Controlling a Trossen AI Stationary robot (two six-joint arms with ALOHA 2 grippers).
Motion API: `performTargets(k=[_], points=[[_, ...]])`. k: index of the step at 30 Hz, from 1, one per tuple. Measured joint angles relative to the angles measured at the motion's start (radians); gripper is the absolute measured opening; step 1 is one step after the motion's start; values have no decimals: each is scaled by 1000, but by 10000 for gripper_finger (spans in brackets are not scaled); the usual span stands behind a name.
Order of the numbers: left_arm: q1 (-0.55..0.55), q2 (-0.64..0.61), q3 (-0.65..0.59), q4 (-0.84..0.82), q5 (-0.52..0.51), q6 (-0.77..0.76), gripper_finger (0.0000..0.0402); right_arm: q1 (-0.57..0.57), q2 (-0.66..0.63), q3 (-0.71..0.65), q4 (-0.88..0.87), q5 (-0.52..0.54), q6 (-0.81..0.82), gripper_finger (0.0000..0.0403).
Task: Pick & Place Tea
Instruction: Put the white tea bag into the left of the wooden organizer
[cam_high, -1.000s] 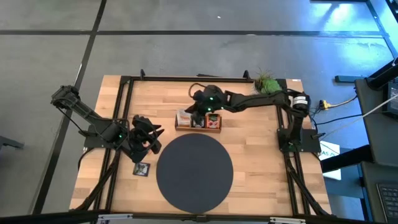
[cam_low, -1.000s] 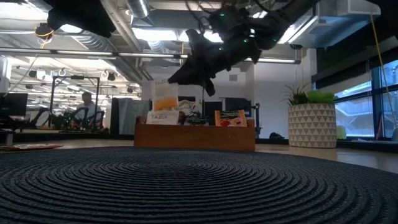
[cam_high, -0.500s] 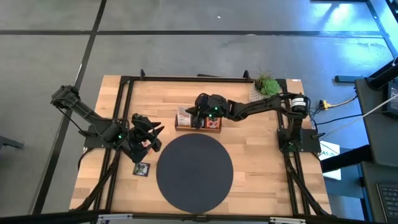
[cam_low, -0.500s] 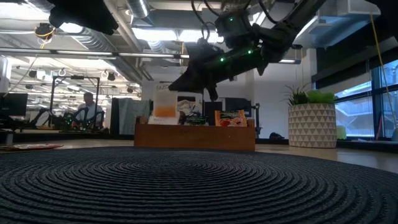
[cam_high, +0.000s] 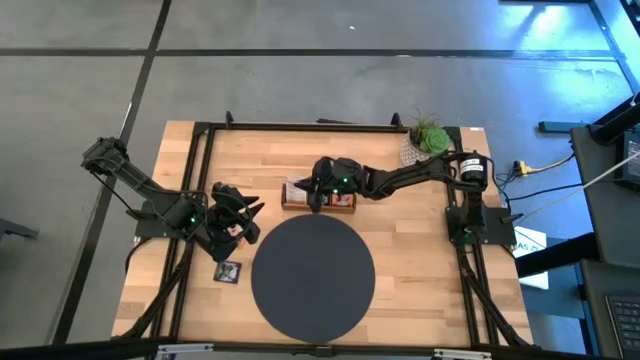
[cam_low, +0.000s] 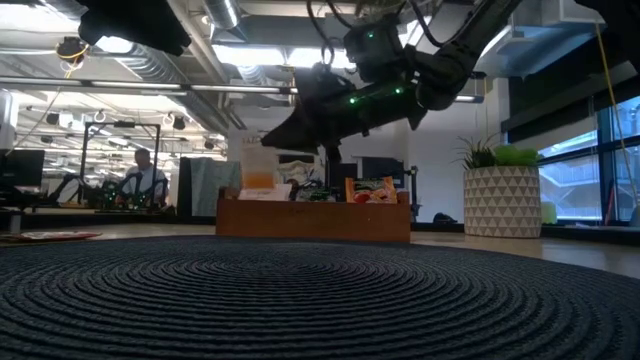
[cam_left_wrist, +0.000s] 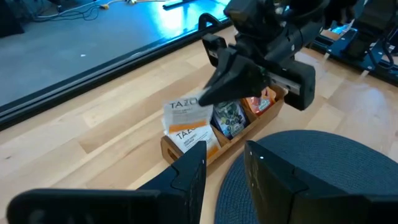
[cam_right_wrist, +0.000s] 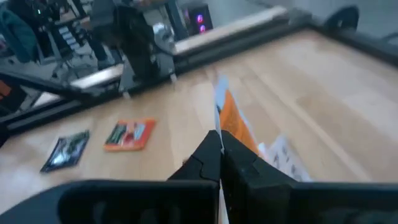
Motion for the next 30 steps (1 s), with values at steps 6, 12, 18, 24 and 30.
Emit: performTargets(k=[6, 12, 18, 24, 30], points=[[0, 0, 0, 2, 3, 0, 104, 1, -1, 0, 48, 20, -21, 4], [0, 0, 0, 2, 4, 1, 109, 10, -3, 1, -37, 14, -21, 4], [0, 0, 0, 1, 4, 2, 106, 33, -2, 1, -109, 50, -63, 4], [0, 0, 0, 1, 5, 2, 105, 42, -2, 0, -103, 145, -74, 5], [0, 0, 0, 2, 20, 2, 105, 42, -2, 0, -94, 173, -38, 5]])
